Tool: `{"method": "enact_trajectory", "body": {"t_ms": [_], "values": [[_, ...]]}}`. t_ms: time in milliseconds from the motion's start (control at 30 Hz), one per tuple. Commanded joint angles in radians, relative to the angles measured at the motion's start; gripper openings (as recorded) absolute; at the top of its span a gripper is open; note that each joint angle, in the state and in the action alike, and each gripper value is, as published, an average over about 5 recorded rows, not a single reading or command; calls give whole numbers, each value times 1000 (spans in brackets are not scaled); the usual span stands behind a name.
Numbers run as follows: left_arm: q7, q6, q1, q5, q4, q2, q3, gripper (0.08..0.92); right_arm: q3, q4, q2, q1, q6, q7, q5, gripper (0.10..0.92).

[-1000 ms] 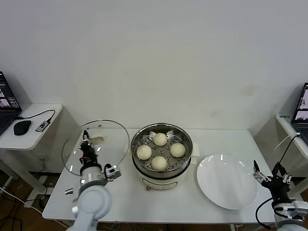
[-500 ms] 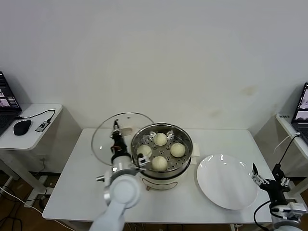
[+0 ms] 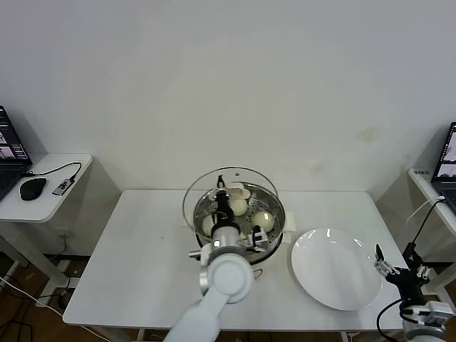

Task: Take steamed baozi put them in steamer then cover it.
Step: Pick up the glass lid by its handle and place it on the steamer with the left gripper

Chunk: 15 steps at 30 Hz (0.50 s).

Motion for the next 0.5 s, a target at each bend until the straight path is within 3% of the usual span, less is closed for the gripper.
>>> {"method": "enact_trajectory", "body": {"t_ms": [33,500], "values": [[-10,44,-41,-25,88,-36,68,140,3,-4,5,2,2,-1,-5,823],[-44,44,-23,6,145,-39,31,140,0,-7,6,8,3,-3,-11,823]]}}
